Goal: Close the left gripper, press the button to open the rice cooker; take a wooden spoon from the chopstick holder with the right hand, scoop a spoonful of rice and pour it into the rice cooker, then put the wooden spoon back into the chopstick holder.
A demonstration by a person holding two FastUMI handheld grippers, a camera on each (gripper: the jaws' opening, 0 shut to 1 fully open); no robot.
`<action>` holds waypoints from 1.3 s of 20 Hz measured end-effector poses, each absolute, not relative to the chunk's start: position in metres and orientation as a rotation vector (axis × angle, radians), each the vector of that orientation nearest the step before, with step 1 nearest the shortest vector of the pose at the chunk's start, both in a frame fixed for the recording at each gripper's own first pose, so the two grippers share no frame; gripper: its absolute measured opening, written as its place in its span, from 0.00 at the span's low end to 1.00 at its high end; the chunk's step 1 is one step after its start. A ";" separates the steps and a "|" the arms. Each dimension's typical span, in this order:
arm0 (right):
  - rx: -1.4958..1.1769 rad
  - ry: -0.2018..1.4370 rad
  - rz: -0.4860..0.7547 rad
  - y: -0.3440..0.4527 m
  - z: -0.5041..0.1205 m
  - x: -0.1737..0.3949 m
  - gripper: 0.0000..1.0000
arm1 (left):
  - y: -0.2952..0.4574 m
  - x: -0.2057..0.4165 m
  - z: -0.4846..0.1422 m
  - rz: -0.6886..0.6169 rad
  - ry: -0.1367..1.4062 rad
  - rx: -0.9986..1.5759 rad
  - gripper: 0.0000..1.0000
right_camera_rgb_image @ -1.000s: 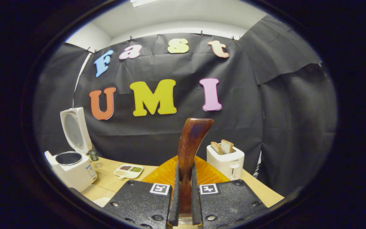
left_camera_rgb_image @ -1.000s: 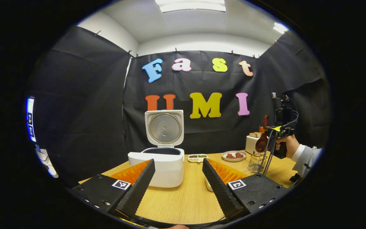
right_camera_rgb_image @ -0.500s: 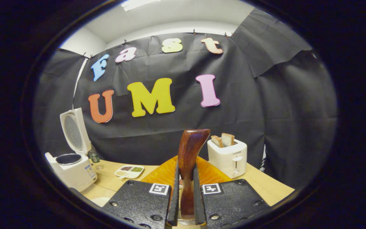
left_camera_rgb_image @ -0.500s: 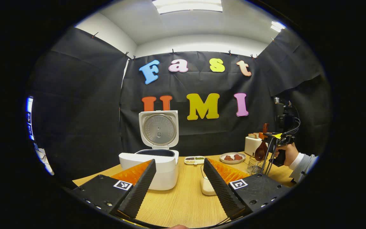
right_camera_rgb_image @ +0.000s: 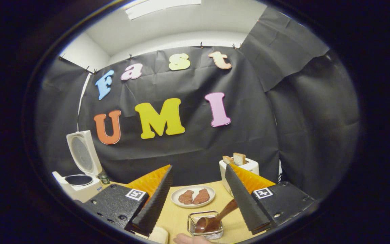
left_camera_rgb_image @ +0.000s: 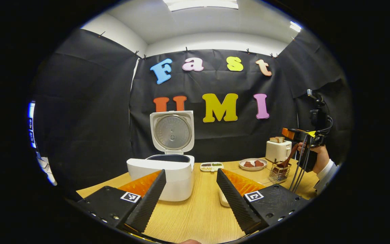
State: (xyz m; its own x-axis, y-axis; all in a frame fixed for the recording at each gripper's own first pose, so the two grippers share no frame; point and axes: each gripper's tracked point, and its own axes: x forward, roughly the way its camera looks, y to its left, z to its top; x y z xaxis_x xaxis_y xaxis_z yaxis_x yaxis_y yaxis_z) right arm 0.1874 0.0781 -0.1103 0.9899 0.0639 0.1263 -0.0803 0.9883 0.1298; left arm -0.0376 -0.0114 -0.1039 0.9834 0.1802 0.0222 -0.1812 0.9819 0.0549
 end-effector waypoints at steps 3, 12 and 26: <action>0.094 -0.081 0.028 0.075 -0.116 0.160 0.92 | -0.010 -0.031 -0.106 0.175 -0.013 0.048 0.96; -0.023 -0.052 0.097 0.106 -0.101 0.067 1.00 | 0.011 -0.008 -0.088 0.172 -0.023 0.016 0.95; 0.010 -0.269 0.137 0.106 -0.040 0.019 1.00 | 0.091 0.043 -0.046 0.234 0.030 0.088 0.95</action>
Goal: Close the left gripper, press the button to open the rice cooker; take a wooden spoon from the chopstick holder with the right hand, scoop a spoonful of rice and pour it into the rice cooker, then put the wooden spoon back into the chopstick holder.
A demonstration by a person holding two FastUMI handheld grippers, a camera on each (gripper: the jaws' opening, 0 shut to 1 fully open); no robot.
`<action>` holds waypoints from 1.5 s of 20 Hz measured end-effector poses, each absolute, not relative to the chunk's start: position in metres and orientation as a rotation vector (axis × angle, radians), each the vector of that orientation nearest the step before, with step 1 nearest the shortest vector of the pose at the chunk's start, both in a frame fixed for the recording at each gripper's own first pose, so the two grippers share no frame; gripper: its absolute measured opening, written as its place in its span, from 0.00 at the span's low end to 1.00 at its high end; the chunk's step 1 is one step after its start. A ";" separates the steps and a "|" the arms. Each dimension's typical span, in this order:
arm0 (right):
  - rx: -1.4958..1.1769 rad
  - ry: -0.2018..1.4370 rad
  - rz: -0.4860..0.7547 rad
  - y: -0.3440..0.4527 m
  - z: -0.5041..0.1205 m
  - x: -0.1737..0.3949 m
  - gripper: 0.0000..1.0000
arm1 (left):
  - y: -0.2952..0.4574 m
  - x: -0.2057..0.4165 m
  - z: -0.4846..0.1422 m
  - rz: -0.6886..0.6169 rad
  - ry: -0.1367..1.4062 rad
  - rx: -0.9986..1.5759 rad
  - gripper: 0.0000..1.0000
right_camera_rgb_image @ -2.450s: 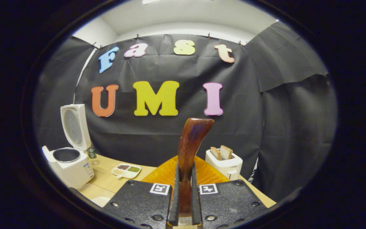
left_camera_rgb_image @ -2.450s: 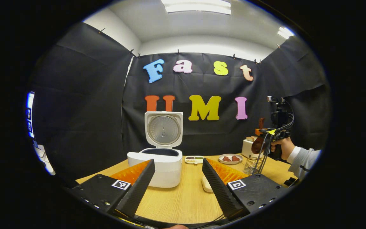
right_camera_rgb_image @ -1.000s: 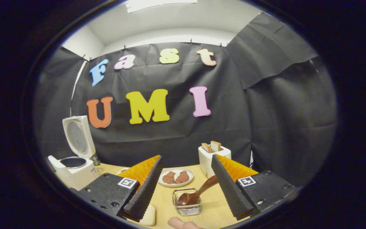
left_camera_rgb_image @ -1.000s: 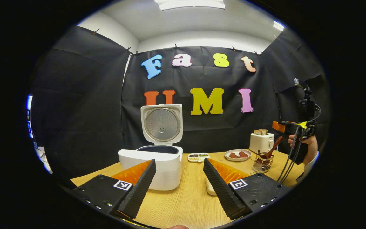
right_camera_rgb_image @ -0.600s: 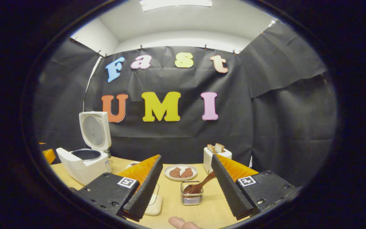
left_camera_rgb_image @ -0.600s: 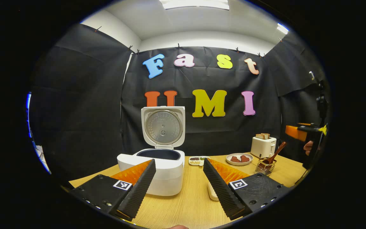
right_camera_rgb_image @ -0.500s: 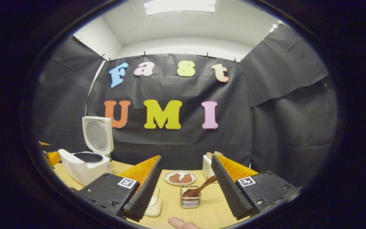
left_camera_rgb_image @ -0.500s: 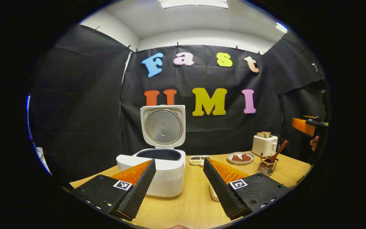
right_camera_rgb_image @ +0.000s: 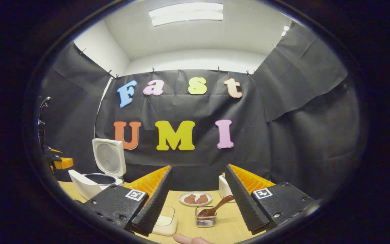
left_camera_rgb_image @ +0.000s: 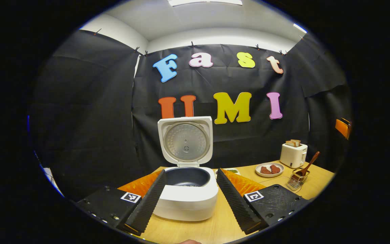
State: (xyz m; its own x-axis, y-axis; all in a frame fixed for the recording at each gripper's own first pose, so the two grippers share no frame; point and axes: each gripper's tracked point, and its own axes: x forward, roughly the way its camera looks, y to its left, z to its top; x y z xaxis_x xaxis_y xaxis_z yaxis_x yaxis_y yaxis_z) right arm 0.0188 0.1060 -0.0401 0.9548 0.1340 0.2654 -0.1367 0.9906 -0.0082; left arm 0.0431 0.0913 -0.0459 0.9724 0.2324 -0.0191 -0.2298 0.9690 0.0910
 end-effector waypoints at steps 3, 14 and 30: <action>0.009 -0.281 0.188 0.122 -0.049 0.016 1.00 | 0.111 0.056 -0.018 0.243 -0.001 0.055 0.95; 0.015 -0.239 0.234 0.134 -0.071 0.038 0.92 | 0.141 0.134 0.064 0.206 -0.072 0.053 0.95; 0.025 -0.147 0.231 0.121 -0.099 0.081 1.00 | 0.181 0.304 0.088 0.308 -0.168 0.082 0.95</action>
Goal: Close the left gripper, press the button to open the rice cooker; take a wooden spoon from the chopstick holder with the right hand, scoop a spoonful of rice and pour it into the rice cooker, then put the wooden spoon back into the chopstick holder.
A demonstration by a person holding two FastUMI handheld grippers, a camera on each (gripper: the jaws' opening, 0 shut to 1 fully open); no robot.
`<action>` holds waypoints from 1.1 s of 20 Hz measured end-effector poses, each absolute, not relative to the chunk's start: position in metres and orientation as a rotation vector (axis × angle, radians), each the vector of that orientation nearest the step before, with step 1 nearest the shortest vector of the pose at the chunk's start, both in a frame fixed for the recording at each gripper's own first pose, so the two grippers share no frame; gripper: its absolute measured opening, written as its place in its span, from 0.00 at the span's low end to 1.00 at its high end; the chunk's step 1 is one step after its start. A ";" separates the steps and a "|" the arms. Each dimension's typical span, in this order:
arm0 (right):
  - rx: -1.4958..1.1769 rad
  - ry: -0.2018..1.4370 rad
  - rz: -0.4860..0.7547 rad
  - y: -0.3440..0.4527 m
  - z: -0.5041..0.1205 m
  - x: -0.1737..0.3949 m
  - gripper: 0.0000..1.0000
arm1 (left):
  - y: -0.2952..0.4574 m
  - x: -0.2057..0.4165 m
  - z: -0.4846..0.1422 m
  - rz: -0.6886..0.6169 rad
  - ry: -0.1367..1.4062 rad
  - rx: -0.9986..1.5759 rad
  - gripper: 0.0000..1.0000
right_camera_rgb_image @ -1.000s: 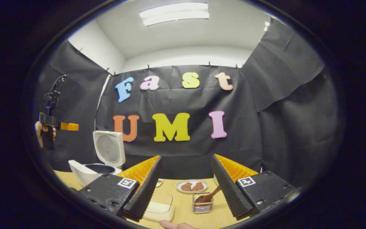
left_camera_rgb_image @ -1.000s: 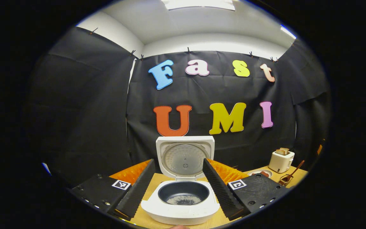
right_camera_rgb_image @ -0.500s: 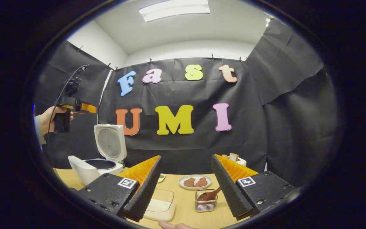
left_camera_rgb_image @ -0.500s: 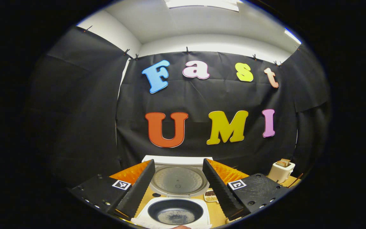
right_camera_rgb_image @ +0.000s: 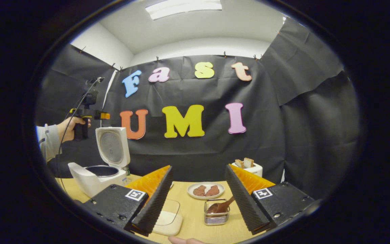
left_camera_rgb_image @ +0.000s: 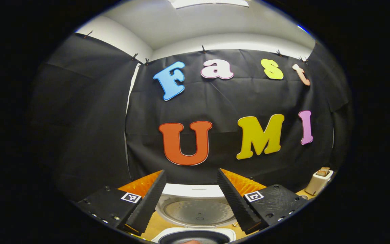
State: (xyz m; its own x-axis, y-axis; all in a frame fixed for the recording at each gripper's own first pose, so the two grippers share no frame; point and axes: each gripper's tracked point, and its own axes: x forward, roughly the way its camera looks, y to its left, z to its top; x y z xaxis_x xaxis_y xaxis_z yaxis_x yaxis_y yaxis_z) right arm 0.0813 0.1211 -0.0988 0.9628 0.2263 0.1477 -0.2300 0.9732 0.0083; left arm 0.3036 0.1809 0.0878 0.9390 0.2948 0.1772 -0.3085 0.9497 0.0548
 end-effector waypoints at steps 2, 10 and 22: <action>0.037 -0.145 0.241 0.121 -0.098 0.082 1.00 | 0.188 0.314 0.095 0.311 -0.224 0.064 0.95; 0.031 -0.131 0.220 0.120 -0.107 0.089 1.00 | 0.175 0.363 0.073 0.185 -0.178 -0.130 0.94; 0.012 -0.150 0.165 0.106 -0.103 0.091 1.00 | 0.196 0.361 0.043 0.251 0.016 0.041 0.98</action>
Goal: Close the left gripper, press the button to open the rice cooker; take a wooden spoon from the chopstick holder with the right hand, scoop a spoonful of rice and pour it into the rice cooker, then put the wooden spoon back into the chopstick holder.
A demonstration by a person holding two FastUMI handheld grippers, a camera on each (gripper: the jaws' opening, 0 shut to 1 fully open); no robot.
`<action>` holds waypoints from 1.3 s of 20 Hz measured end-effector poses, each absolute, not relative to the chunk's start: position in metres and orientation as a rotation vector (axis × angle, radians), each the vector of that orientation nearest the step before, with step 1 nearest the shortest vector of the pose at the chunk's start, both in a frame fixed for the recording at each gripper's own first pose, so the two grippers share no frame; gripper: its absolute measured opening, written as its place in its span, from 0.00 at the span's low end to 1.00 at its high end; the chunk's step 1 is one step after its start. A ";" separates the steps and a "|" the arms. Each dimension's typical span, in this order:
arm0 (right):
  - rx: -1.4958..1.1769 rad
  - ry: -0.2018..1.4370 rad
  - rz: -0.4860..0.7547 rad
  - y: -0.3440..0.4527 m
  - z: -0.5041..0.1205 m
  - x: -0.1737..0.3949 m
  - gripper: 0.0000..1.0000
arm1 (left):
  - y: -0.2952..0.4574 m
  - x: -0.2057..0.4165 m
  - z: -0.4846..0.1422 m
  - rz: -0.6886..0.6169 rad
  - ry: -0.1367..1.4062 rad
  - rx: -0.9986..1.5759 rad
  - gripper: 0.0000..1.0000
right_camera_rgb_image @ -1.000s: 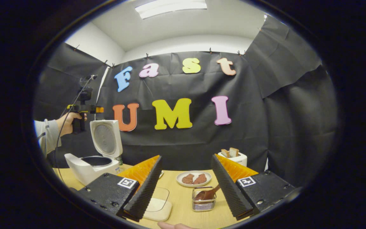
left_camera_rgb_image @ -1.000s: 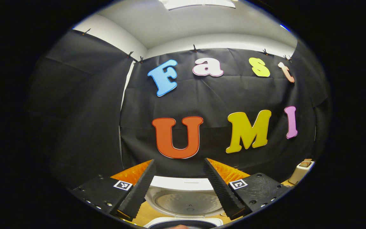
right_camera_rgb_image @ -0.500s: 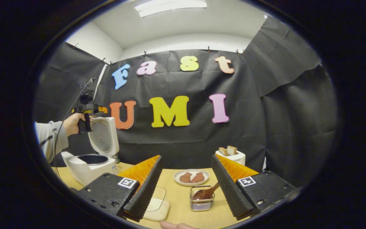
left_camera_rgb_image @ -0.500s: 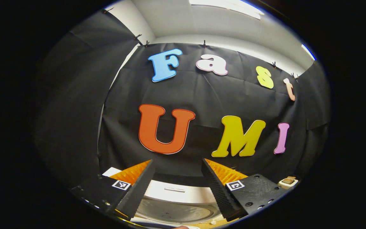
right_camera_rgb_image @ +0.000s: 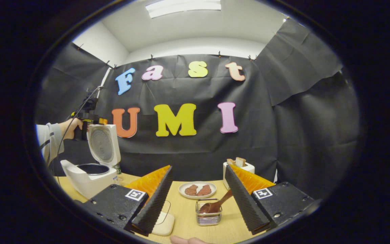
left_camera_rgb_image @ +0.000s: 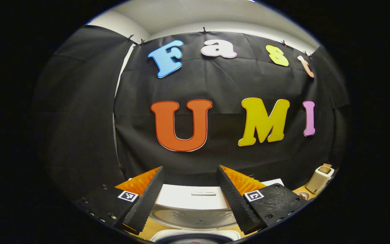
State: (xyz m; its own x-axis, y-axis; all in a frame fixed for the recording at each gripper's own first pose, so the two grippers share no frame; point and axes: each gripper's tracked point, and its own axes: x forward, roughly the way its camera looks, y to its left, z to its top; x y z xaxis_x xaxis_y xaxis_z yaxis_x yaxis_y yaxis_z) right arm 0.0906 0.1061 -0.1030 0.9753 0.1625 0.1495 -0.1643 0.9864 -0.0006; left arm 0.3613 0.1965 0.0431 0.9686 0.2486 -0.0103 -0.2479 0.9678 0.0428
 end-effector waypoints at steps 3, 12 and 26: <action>0.018 -0.155 0.177 0.103 -0.101 0.088 1.00 | 0.194 0.356 0.042 0.255 0.064 0.042 0.99; 0.006 -0.179 0.179 0.087 -0.093 0.067 1.00 | 0.189 0.326 0.032 0.293 0.167 0.034 0.99; -0.095 -0.263 0.139 0.081 -0.060 0.004 1.00 | 0.151 0.268 -0.049 0.207 0.362 0.045 0.96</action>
